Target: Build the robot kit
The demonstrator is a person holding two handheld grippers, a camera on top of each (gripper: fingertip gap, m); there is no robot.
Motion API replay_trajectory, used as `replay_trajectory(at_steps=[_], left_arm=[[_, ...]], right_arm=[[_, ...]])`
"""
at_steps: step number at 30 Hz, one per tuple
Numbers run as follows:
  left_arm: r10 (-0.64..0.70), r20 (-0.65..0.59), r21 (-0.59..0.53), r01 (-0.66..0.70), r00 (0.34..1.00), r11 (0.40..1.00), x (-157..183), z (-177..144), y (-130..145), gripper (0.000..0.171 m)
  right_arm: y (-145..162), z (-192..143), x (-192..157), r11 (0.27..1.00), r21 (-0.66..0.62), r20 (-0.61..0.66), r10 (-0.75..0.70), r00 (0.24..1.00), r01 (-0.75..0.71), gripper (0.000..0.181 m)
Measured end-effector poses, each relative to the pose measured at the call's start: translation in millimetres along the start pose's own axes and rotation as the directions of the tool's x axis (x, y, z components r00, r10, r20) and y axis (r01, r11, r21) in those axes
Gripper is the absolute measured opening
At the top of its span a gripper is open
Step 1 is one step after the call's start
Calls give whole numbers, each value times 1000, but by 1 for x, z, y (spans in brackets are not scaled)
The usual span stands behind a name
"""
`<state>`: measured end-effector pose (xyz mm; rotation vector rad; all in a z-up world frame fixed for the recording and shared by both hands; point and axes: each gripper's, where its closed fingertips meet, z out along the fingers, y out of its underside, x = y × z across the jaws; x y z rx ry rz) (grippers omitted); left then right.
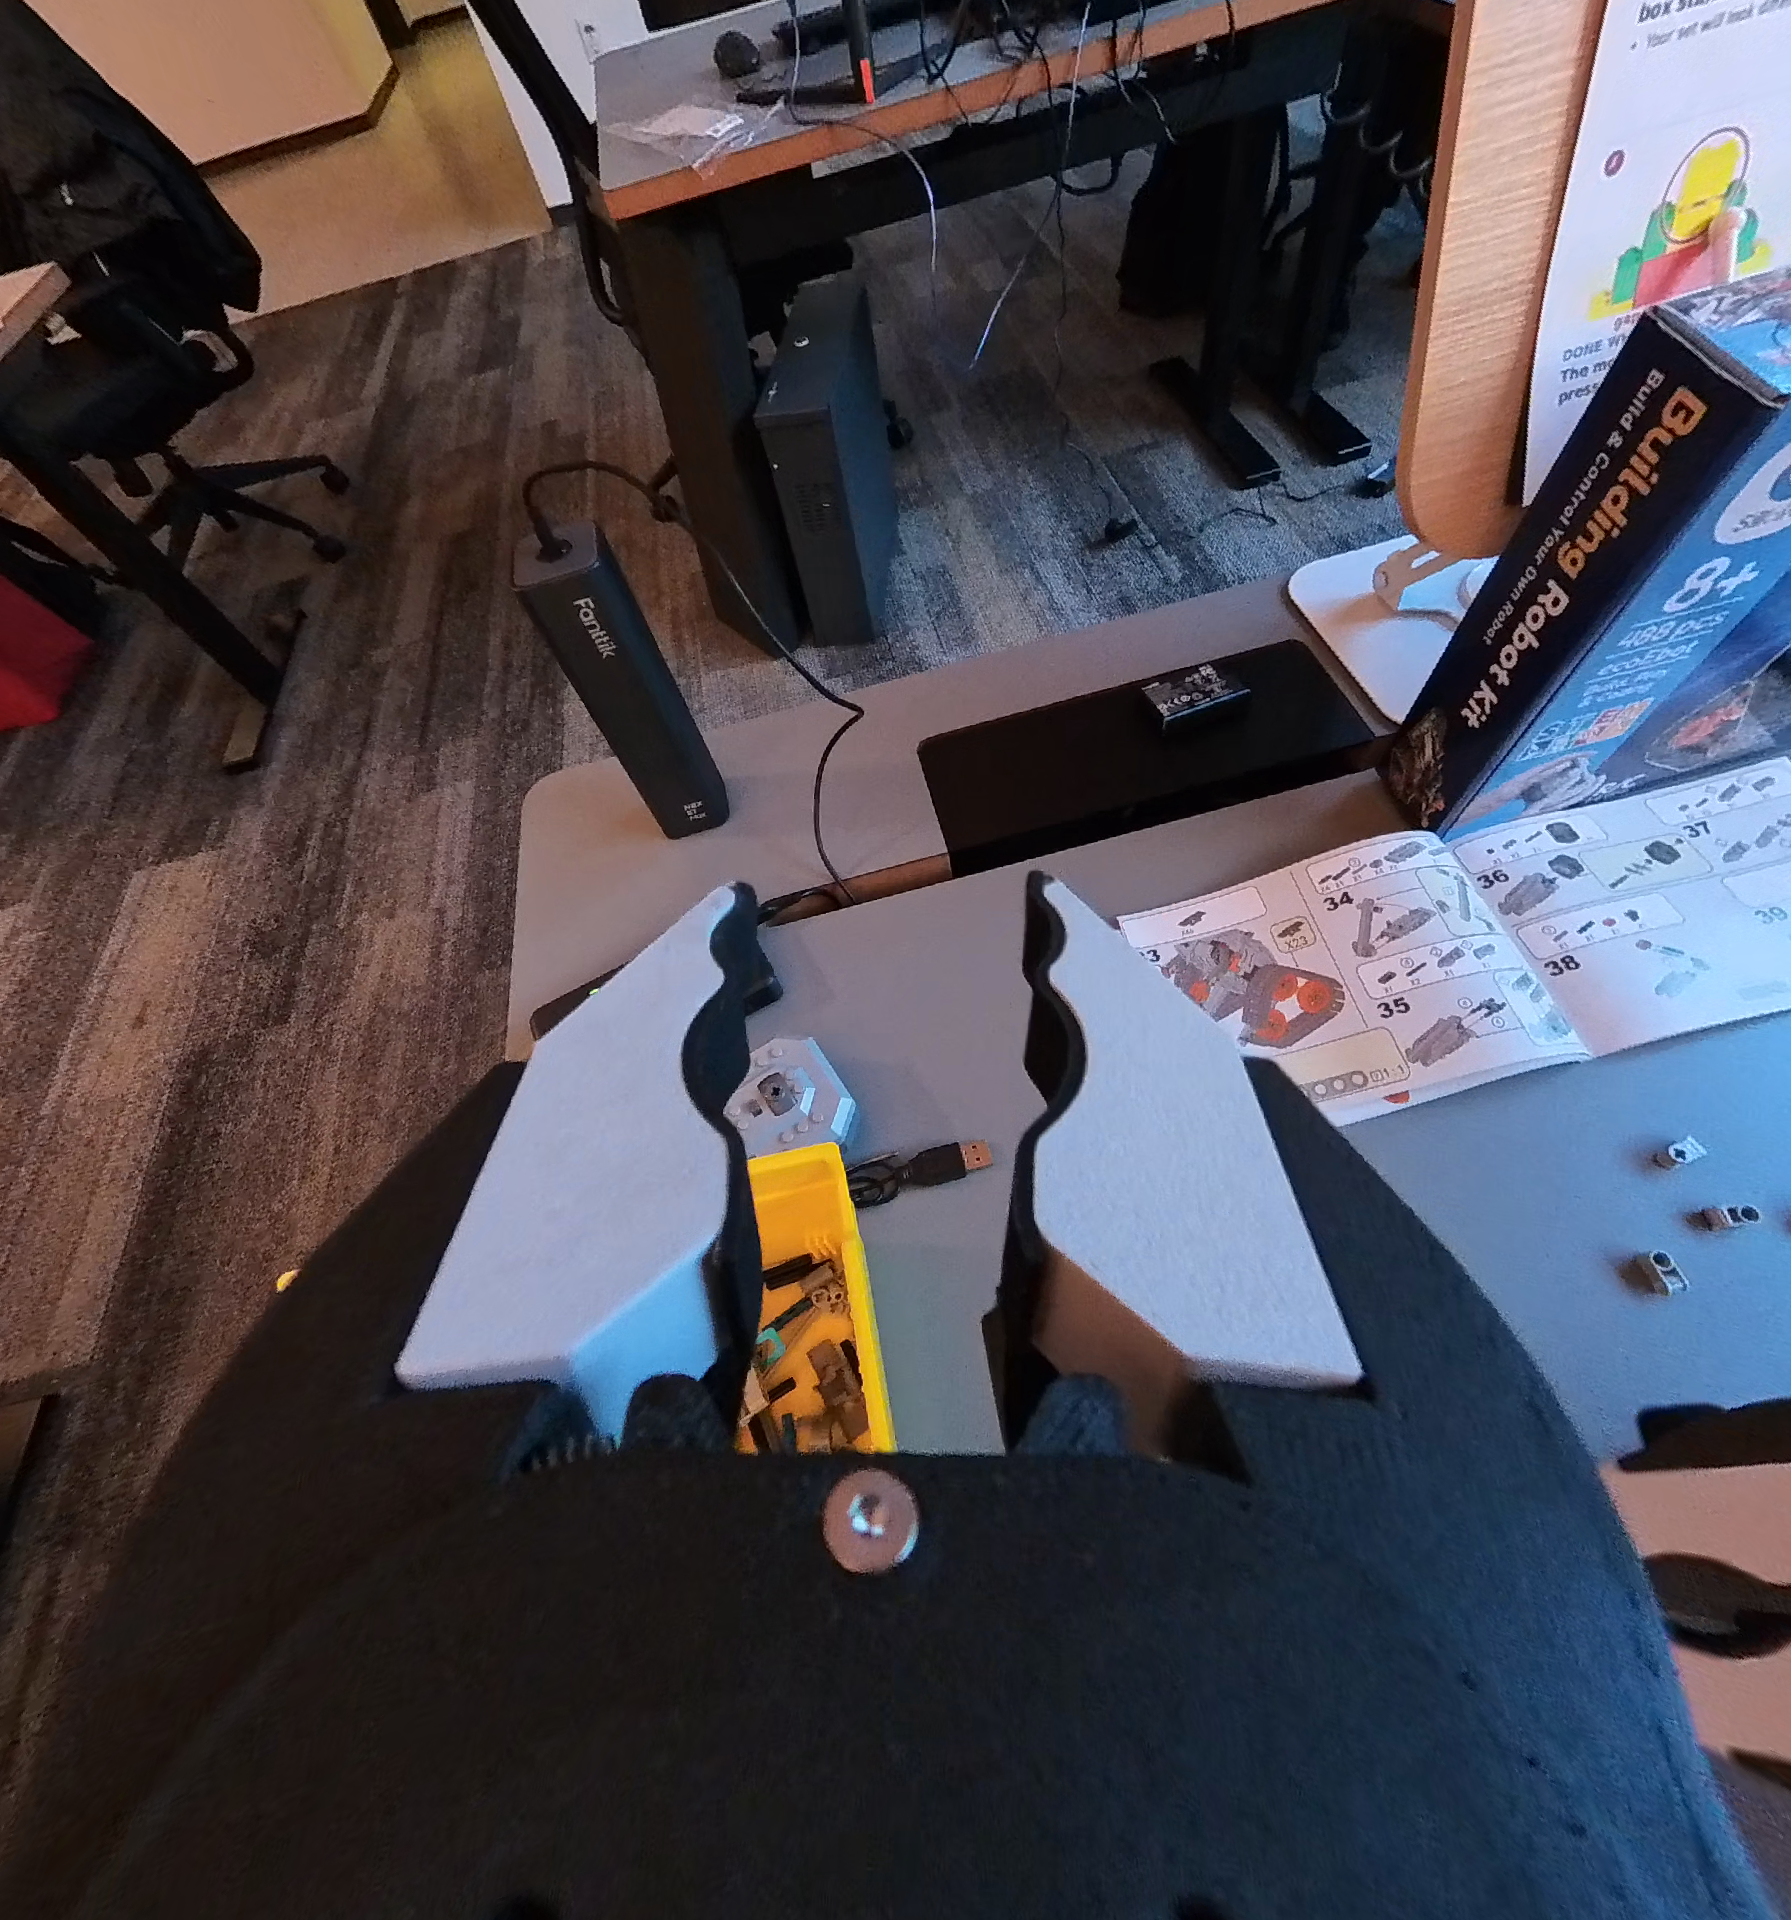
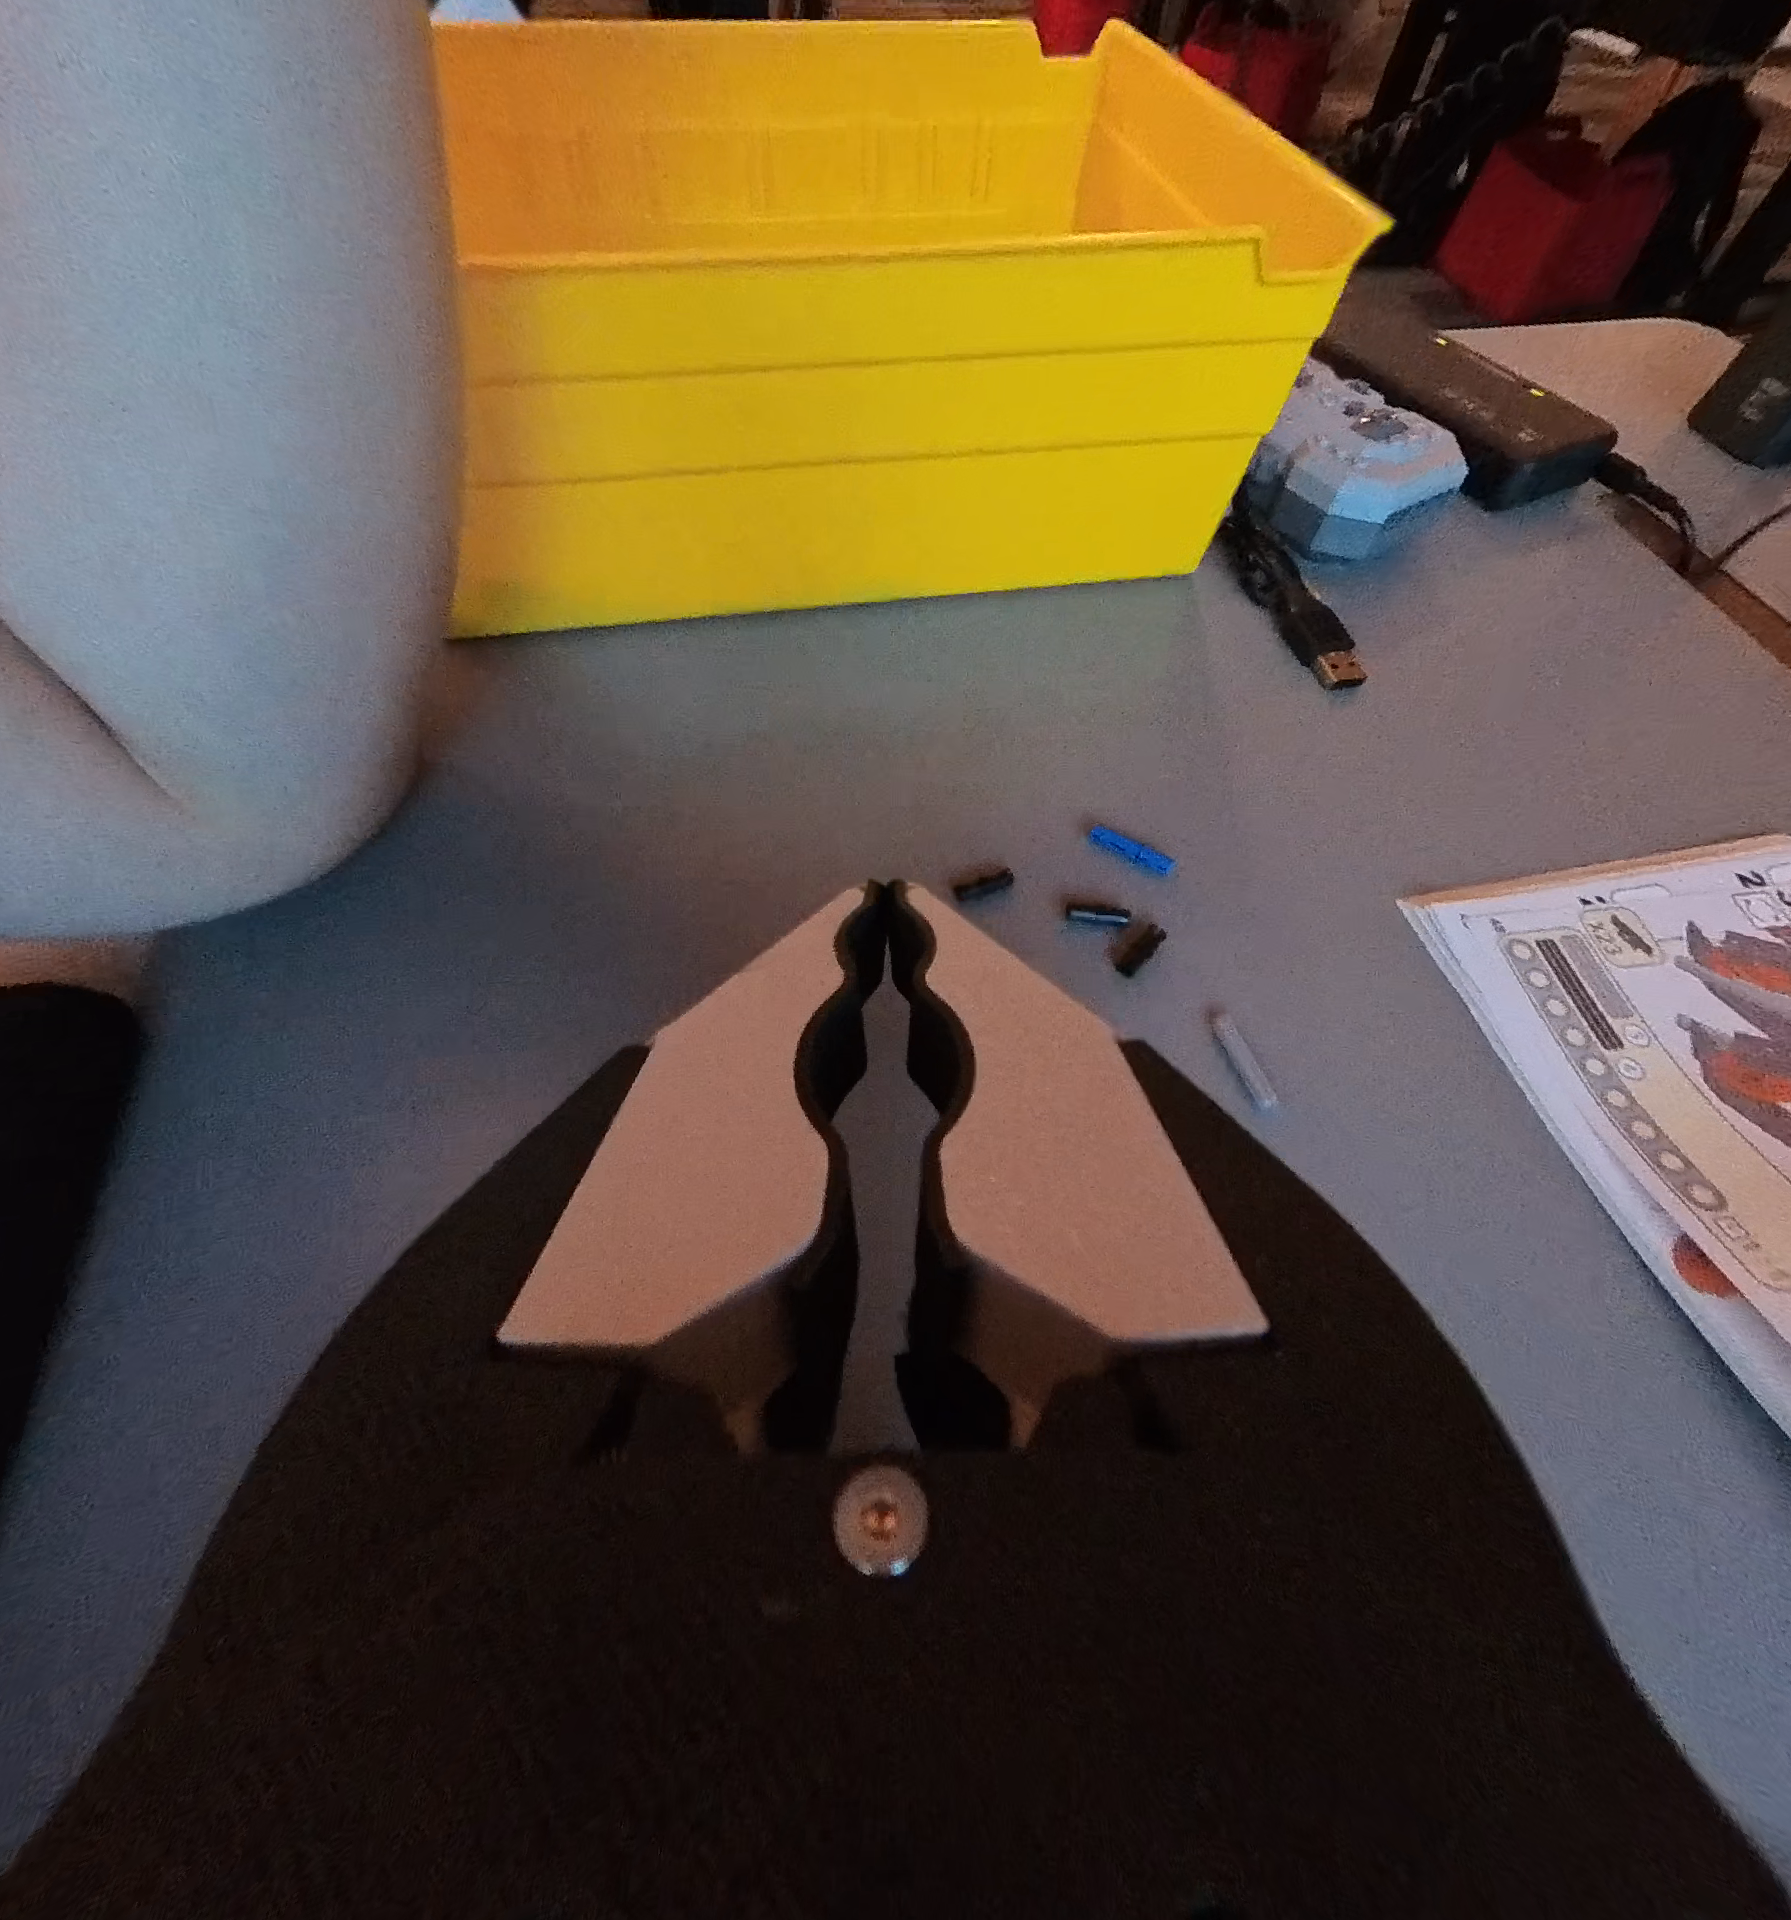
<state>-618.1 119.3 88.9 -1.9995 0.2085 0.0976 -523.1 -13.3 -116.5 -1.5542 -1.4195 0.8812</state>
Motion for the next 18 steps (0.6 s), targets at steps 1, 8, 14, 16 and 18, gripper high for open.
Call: replay_trajectory(at_steps=[1,8,14,16,18], left_arm=[[1,-3,1,-1,1000,1000,0,0,0,50],[4,-7,6,-4,1000,1000,2,-1,-1,50],[16,-11,-4,-16,1000,1000,6,-1,0,51],[16,-14,0,-16,1000,1000,6,-1,-1,51],[13,-13,-1,-13,1000,1000,6,-1,-1,51]], right_arm=[[4,-6,3,1000,1,-21,-13,1000,13,0],[-26,-64,59,985,90,-347,-105,932,144,0],[43,-29,70,981,-156,-240,79,968,-119,0],[49,-28,69,976,-200,-244,32,969,-83,0],[54,-31,72,977,-210,-259,-14,966,-42,0]])
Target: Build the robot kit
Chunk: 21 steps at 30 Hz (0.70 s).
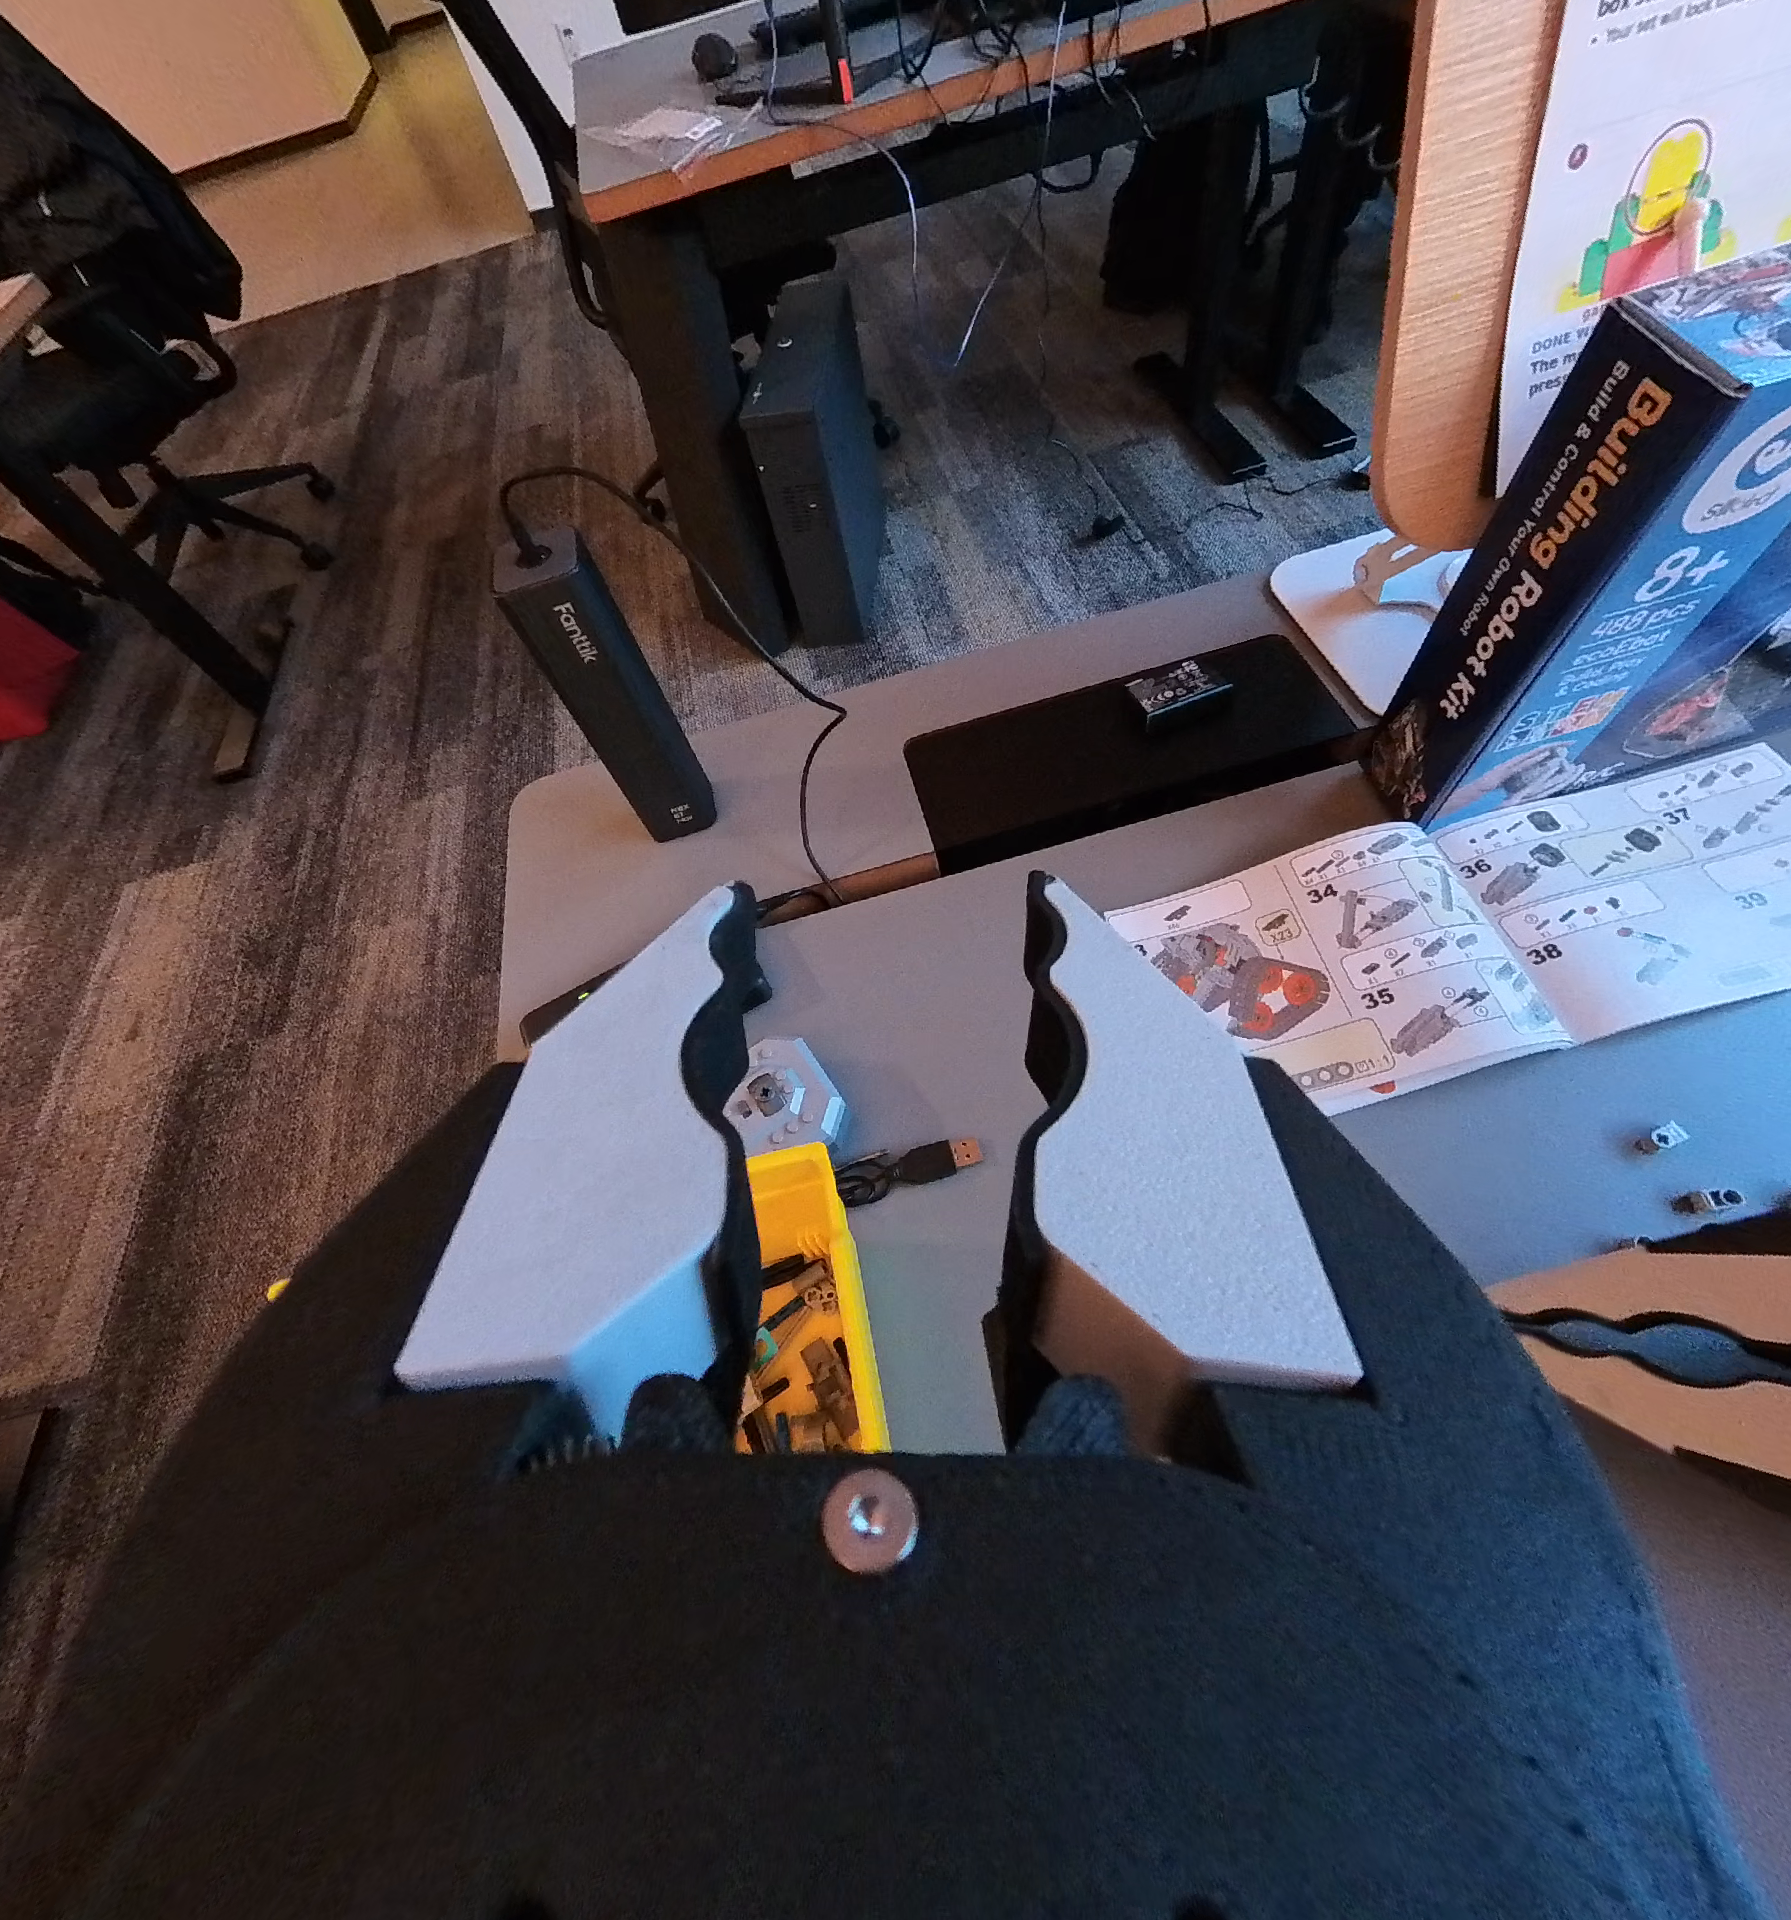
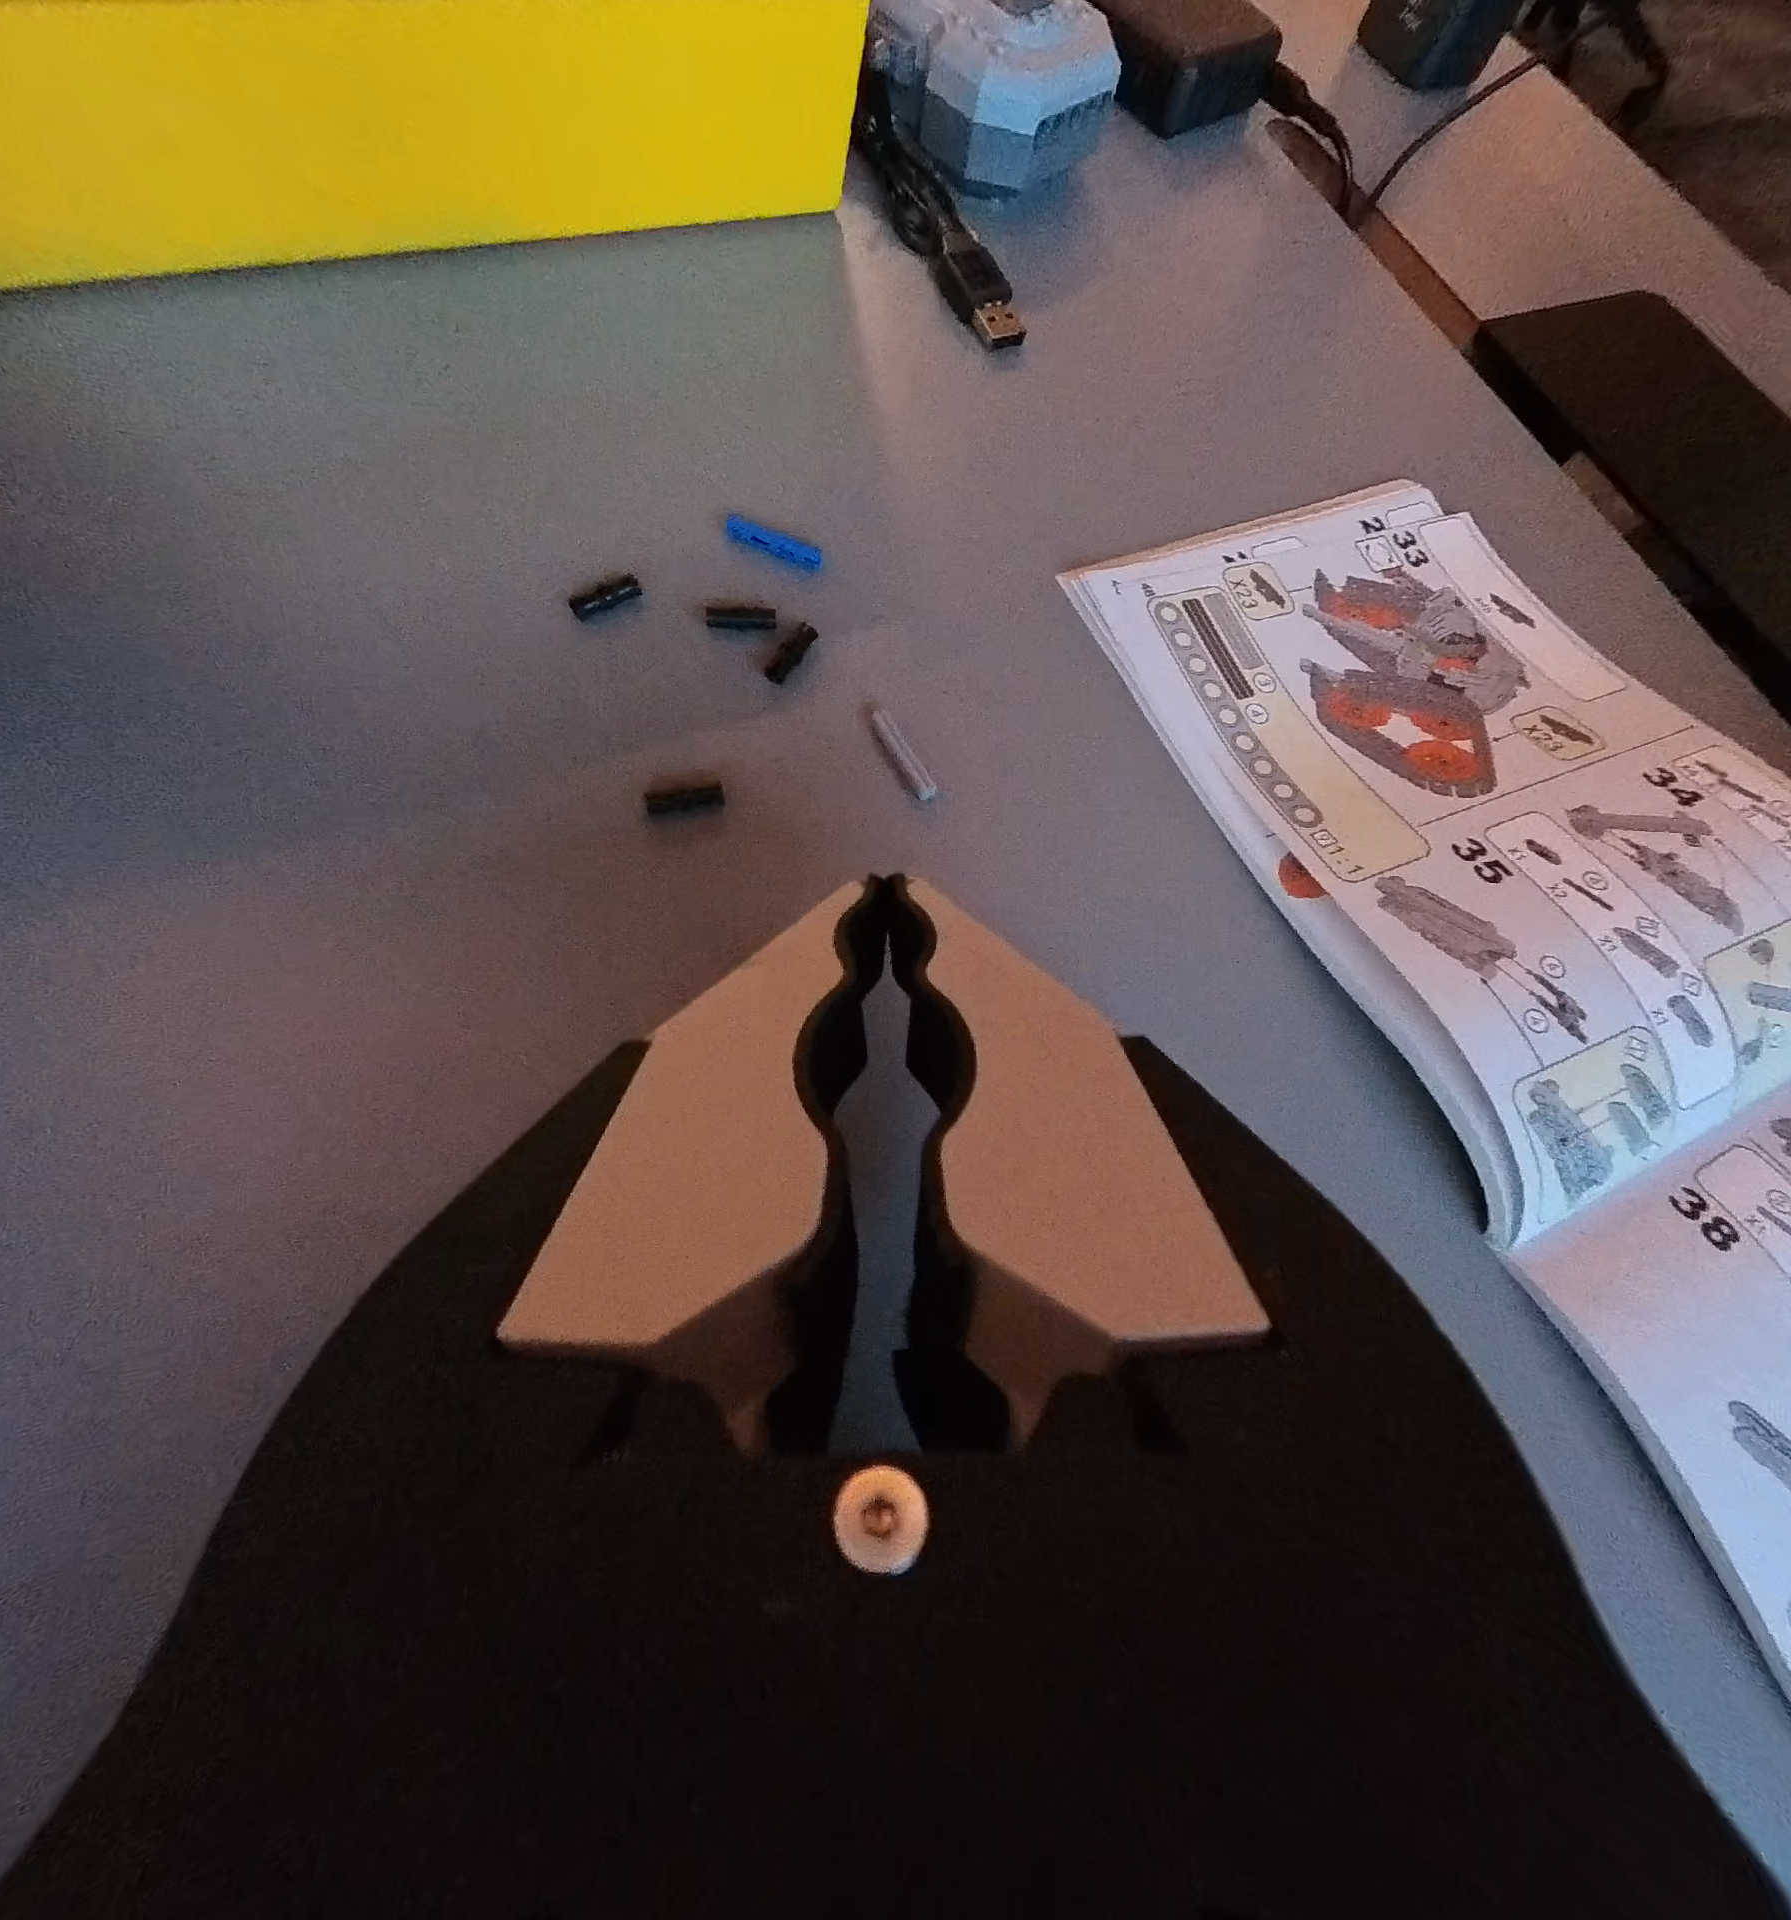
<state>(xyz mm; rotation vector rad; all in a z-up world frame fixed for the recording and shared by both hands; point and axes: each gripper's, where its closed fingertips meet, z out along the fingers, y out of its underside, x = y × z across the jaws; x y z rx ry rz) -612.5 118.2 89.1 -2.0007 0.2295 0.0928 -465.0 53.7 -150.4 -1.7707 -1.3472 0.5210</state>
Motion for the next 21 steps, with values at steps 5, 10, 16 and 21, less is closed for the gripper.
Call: replay_trajectory(at_steps=[5,10,16,21], left_arm=[[6,-7,-11,-6,1000,1000,2,2,2,51],[13,-15,-7,-13,1000,1000,6,3,0,51],[24,1,-25,-24,1000,999,7,5,2,51],[29,1,-25,-29,1000,999,8,6,2,51]], right_arm=[[-2,-31,39,999,50,-134,19,991,-13,0],[-6,-100,80,968,229,-247,159,956,-101,0],[42,-133,104,992,127,-425,58,903,-4,0],[50,-122,108,995,98,-389,36,921,2,0]])
